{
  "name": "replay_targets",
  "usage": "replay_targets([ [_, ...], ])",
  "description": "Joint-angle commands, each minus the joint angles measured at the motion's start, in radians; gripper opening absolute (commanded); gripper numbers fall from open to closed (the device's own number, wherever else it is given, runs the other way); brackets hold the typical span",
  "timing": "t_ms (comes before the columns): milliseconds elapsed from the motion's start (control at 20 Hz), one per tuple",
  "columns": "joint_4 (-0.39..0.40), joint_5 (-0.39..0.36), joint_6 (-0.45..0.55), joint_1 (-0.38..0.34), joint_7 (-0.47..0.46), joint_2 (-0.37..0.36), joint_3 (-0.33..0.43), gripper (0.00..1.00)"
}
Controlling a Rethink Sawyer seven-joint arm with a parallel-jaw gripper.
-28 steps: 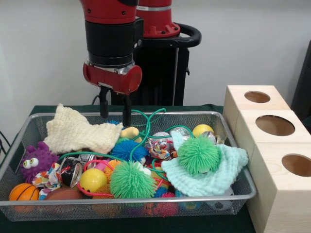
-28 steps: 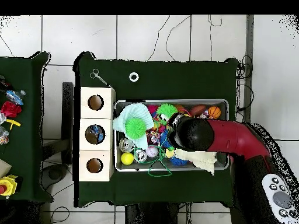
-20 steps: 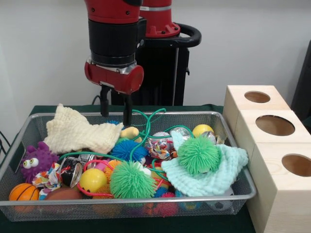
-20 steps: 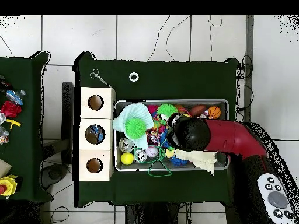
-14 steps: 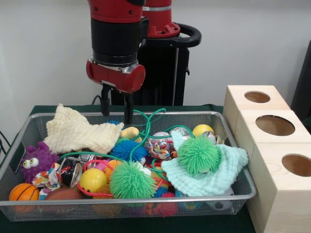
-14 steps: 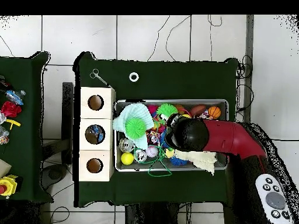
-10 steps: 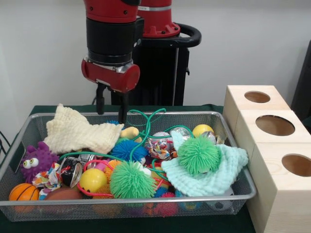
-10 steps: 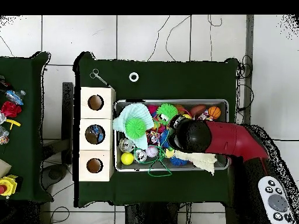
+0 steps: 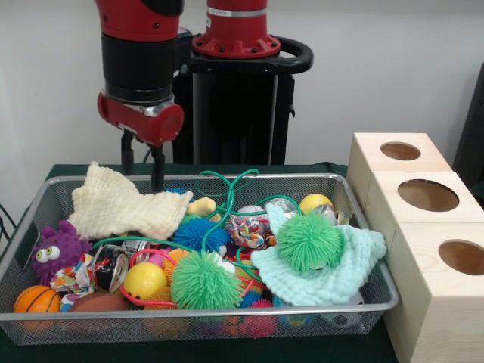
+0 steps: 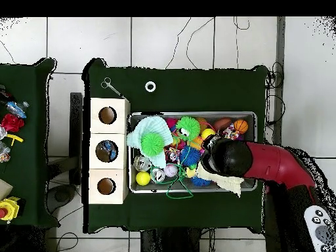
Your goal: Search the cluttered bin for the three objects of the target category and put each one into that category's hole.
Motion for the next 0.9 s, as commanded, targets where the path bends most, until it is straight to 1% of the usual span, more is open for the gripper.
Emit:
replay_targets([
  [50,0.063,-0.087,-0.042,-0.023,-0.03,0.105,-0.034,1.0],
  [250,0.056,-0.108,-0.135,-0.019,0.0,0.163,-0.052,1.0],
  [350,0.048,-0.115,-0.159,-0.024,-0.015,0.175,-0.045,1.0],
  [450,0.055,-0.107,-0.193,-0.038,-0.03,0.171,-0.021,1.0],
  [600,0.055,-0.093,-0.203,-0.057,-0.048,0.168,0.011,1.0],
  [850,0.046,-0.099,-0.236,-0.062,-0.05,0.187,0.015,1.0],
  [900,0.044,-0.098,-0.229,-0.059,-0.05,0.189,0.011,1.0],
])
